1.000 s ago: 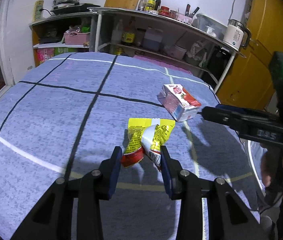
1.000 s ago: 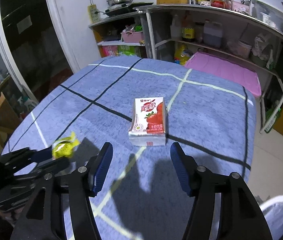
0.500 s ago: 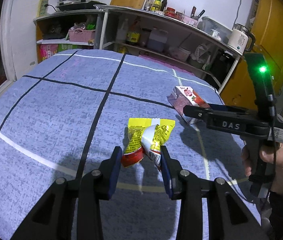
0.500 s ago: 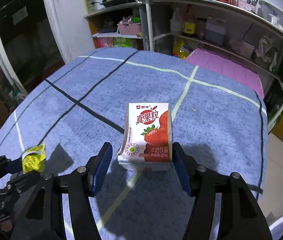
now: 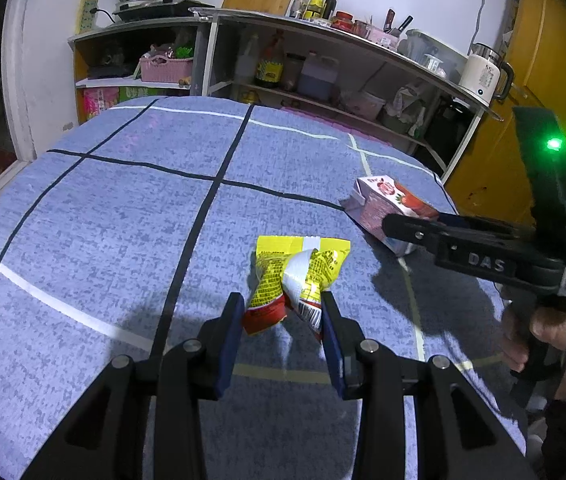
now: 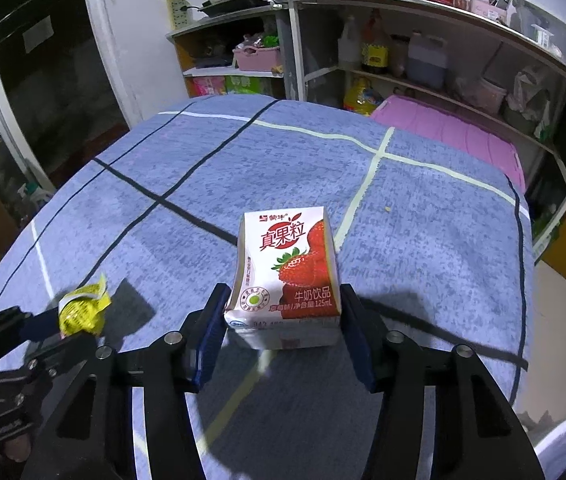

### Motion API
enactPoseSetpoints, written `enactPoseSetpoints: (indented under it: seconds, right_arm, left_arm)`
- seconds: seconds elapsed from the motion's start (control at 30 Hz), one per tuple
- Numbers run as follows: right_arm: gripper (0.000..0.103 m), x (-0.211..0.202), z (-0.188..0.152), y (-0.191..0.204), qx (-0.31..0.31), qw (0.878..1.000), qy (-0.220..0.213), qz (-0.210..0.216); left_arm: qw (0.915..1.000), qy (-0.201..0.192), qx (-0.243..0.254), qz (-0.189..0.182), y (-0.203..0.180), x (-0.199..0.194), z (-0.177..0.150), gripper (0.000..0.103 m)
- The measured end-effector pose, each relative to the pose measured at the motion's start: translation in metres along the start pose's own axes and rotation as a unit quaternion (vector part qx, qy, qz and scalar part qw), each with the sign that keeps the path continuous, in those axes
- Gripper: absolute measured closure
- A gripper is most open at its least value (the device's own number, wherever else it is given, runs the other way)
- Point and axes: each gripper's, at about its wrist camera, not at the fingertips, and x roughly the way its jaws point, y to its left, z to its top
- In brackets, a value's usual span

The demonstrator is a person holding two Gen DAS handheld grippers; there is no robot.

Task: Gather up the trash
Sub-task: 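Carry the yellow wrapper and juice box over the trash bin with both tools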

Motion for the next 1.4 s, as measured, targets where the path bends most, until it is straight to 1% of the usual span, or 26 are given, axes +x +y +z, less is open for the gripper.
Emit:
enactPoseSetpoints:
  seconds: [0.4, 0.63, 0.87, 1.2, 1.4]
  right_arm:
    - [0.049, -0.064, -0.039, 0.006, 0.013, 1.0, -0.026, 0.012]
    - [0.049, -0.11, -0.065, 0.002, 0.035, 0.998, -0.053, 0.014]
    - [0.049, -0.152, -0.099, -0.006, 0.058, 0.996, -0.073, 0.012]
    - [0.049, -0.199, -0.146, -0.029, 0.102, 0.991, -0.091, -0.008]
    - [0.049, -0.218, -0.164, -0.044, 0.121, 0.988, -0.096, -0.025]
  left_arm:
    - [0.9999, -0.007, 0.014, -0.006, -0.022, -0.027, -0.007, 0.064]
    - [0.9993, -0.015, 0.025, -0.021, -0.045, -0.048, -0.014, 0.064]
    - [0.9978, -0.021, 0.046, -0.044, -0.078, -0.069, -0.025, 0.064]
    - [0.9932, -0.018, 0.081, -0.081, -0.126, -0.083, -0.04, 0.064]
    - [0.9902, -0.011, 0.098, -0.098, -0.15, -0.081, -0.045, 0.064]
